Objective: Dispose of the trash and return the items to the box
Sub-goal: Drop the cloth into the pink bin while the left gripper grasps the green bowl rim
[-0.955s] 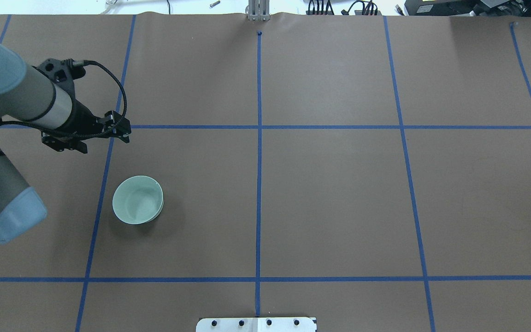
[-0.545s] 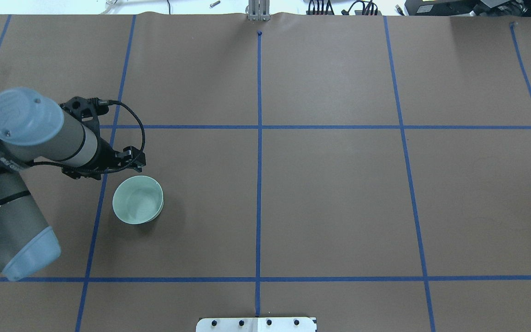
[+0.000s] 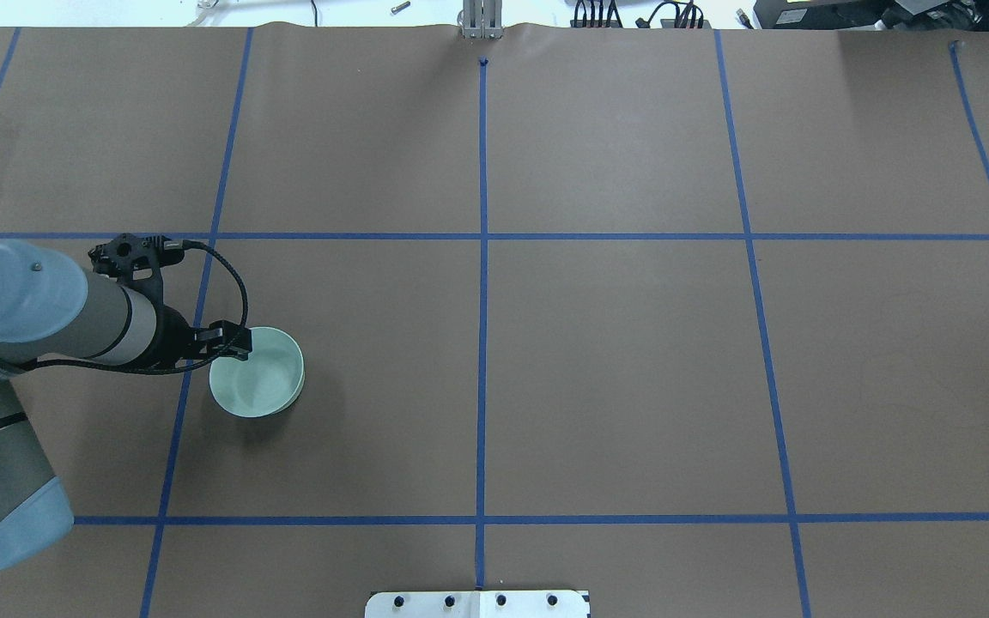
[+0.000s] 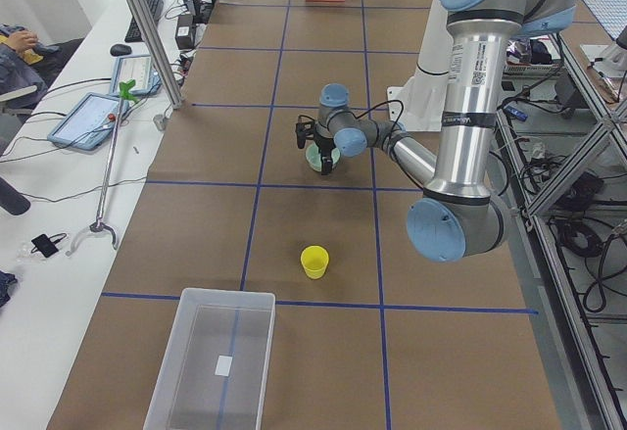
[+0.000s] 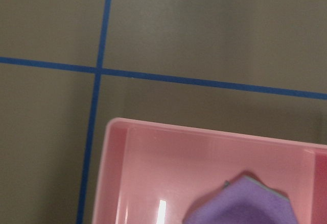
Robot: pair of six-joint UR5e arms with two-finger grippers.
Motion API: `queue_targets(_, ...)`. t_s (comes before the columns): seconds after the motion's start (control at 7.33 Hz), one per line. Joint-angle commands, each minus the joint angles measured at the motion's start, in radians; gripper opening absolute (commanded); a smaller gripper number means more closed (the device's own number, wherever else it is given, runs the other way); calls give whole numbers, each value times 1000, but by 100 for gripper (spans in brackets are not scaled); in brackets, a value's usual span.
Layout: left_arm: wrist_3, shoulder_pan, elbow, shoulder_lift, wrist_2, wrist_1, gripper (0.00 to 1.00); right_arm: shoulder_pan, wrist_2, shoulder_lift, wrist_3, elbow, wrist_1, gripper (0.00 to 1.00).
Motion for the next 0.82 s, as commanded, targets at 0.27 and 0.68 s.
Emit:
queue_targets(0.27,-8,45,23,-16,-9,-8,0,-245,63,3,398,203,7,100)
queue_targets(0.68,-16,31,-19,-6,-70,-7,0,-253,62,1,398,203,7,100)
